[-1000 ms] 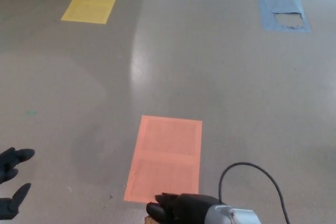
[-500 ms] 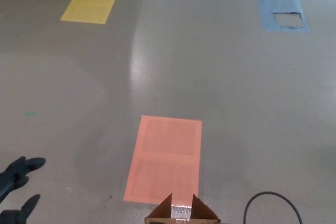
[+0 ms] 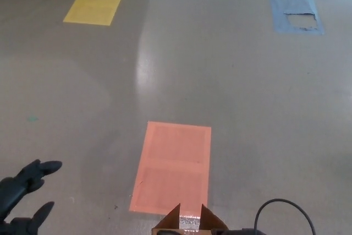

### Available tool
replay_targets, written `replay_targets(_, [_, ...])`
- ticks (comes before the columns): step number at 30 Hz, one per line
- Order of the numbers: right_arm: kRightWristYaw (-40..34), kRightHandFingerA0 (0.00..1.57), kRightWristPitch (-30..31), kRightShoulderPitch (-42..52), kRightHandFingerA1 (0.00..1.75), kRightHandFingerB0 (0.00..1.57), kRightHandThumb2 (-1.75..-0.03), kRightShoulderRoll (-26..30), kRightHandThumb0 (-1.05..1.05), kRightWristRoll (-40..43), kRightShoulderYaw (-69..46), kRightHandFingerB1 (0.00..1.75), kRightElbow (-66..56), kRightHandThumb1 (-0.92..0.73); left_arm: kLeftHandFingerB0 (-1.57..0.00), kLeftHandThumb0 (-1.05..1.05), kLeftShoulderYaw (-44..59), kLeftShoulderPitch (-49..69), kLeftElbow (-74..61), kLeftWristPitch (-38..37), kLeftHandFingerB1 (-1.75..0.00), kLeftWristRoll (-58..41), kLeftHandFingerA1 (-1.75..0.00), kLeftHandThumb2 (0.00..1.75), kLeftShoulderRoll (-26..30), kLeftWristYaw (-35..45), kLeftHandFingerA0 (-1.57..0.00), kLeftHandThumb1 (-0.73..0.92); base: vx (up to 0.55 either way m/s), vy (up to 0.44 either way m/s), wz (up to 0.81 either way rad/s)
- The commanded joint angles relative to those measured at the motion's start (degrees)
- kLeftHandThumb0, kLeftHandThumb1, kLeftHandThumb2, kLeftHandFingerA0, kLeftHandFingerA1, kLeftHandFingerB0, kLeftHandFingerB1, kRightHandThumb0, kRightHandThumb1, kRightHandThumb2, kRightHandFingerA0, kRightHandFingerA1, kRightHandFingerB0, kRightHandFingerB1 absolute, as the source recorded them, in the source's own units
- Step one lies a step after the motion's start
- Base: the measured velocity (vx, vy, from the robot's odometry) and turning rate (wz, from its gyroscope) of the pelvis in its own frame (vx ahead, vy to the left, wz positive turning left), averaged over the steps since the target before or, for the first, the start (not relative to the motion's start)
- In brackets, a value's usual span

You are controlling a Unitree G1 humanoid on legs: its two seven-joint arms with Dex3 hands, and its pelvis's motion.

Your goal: An air pump is kept on top of a storage box on the floor and the robot uses its right hand to press down on the handle of the pump to compress it

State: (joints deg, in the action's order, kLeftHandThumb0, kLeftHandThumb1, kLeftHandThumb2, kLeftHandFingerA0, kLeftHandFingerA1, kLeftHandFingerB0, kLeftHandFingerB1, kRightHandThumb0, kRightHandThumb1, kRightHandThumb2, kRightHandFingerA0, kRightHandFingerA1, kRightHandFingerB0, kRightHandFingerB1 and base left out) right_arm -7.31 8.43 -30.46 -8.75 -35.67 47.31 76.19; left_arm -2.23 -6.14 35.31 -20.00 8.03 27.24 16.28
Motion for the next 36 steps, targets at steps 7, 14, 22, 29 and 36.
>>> replay_targets(7, [0.4, 0.00, 0.1, -1.3, 0.09, 0.00, -1.14, -0.1, -0.91, -2.2, -1.9, 0.10, 2.2, -0.80, 0.00, -0.33, 0.3, -0.9, 0.7, 1.9, -0.47, -0.2, -0.47, 1.14, 0.8, 1.0, 0.00, 0.60, 0.00, 0.000, 0.00])
replay_targets(14, [6.3, 0.00, -8.9, -7.9, 0.06, 0.00, -1.02, 2.8, -0.91, 2.1, -8.9, 0.06, -2.3, -0.63, 0.00, -0.33, 1.3, -3.4, 3.3, 1.6, -0.47, -0.2, -0.47, 1.14, 2.3, 1.4, 0.00, 0.60, 0.00, 0.000, 0.00])
replay_targets(22, [24.6, 0.00, -14.4, -2.4, 0.02, 0.00, -0.98, 19.4, -0.95, 7.2, -13.3, 0.00, -35.9, -0.56, 0.00, -0.33, 0.8, -4.7, 5.5, 1.3, -0.47, 1.2, -0.47, 1.15, 3.5, 1.3, 0.00, 0.61, 0.00, 0.000, 0.00])
replay_targets(29, [33.3, 0.00, -14.3, 8.0, 0.03, 0.00, -0.97, 30.6, -0.94, 14.4, -17.9, 0.00, -60.4, -0.57, 0.00, -0.33, 0.4, -4.6, 6.8, 1.6, -0.47, 1.6, -0.47, 1.15, 3.1, 0.6, 0.00, 0.61, 0.00, 0.000, 0.00])
replay_targets(36, [28.5, 0.00, -20.1, 20.2, 0.13, 0.00, -1.11, 35.6, -0.96, 25.4, -29.8, 0.08, -79.7, -0.74, 0.00, -0.33, 0.9, -5.2, 8.5, 1.9, -0.47, 1.1, -0.47, 1.15, 3.2, 0.6, 0.00, 0.62, 0.00, 0.000, 0.00])
